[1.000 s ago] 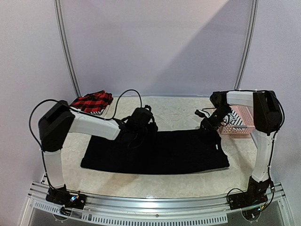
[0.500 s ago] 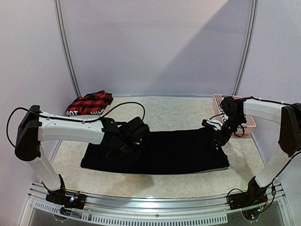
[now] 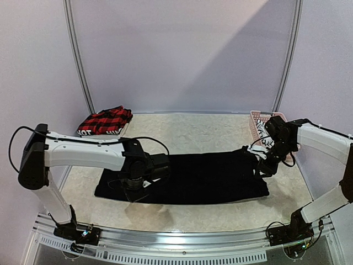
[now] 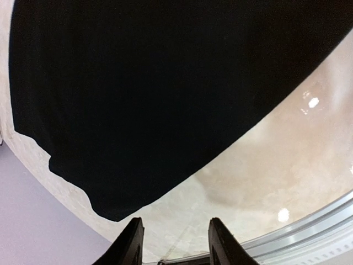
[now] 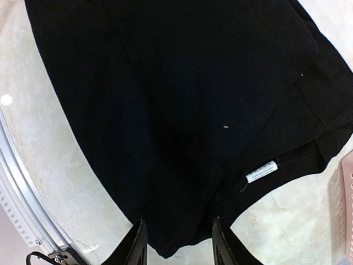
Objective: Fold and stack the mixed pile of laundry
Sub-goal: Adjust the rectangle-folded T-shirt at the center of the board.
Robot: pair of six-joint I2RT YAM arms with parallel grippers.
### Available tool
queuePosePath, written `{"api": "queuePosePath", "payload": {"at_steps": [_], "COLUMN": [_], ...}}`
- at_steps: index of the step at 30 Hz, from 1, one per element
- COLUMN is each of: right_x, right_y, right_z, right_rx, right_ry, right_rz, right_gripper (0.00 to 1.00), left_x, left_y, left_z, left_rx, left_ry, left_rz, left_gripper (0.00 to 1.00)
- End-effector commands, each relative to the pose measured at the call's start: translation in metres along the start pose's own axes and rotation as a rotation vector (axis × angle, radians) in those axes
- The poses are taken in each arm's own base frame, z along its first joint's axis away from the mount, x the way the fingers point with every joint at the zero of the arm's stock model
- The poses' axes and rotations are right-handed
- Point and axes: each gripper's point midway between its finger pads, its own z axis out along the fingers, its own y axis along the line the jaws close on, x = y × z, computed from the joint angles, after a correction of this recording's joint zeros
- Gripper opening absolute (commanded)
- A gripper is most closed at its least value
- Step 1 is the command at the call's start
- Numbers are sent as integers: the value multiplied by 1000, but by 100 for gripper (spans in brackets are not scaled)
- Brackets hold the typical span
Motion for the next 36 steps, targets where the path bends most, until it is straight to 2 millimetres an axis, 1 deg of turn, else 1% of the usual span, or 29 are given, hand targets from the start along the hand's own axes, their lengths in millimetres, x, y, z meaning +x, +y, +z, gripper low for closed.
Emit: {"api": "queuePosePath", "payload": {"at_steps": [1,4,8,13,15,19,21,24,28,30,31,34,36], "right_x": [11,19,25,30,30,17,6,-12,-22,-24,-24,-24,-21], "right_y": [11,13,16,28,29,18,12,8,2,1,1,2,3], "right_z": [-1,2,6,15,17,14,12,10,10,11,10,8,9], "right_rx": [-15,-16,-24,-38,-25,14,17,-7,-13,-13,-15,-17,-17], "right_ry": [28,60,81,122,133,123,111,85,83,87,85,86,92], "right_rz": [-22,-34,-49,-110,-137,-131,-98,-68,-38,-31,-28,-25,-24], "right_gripper": [41,43,43,43,44,44,45,45,45,45,45,45,45], "left_x": [3,-3,-10,-16,-17,-18,-19,-18,-18,-20,-20,-20,-21], "left_y": [1,-14,-16,-21,-23,-29,-33,-38,-40,-36,-34,-33,-31], "left_z": [20,33,46,52,55,60,63,66,64,60,58,48,43], "left_rx": [-43,16,-10,-11,-6,10,21,42,52,7,-13,-12,-14], "left_ry": [112,117,123,93,86,78,70,71,62,56,51,35,25], "left_rz": [129,153,158,163,168,178,180,189,194,207,218,241,258], "left_gripper": [41,40,34,22,18,11,7,0,1,19,25,36,38]}}
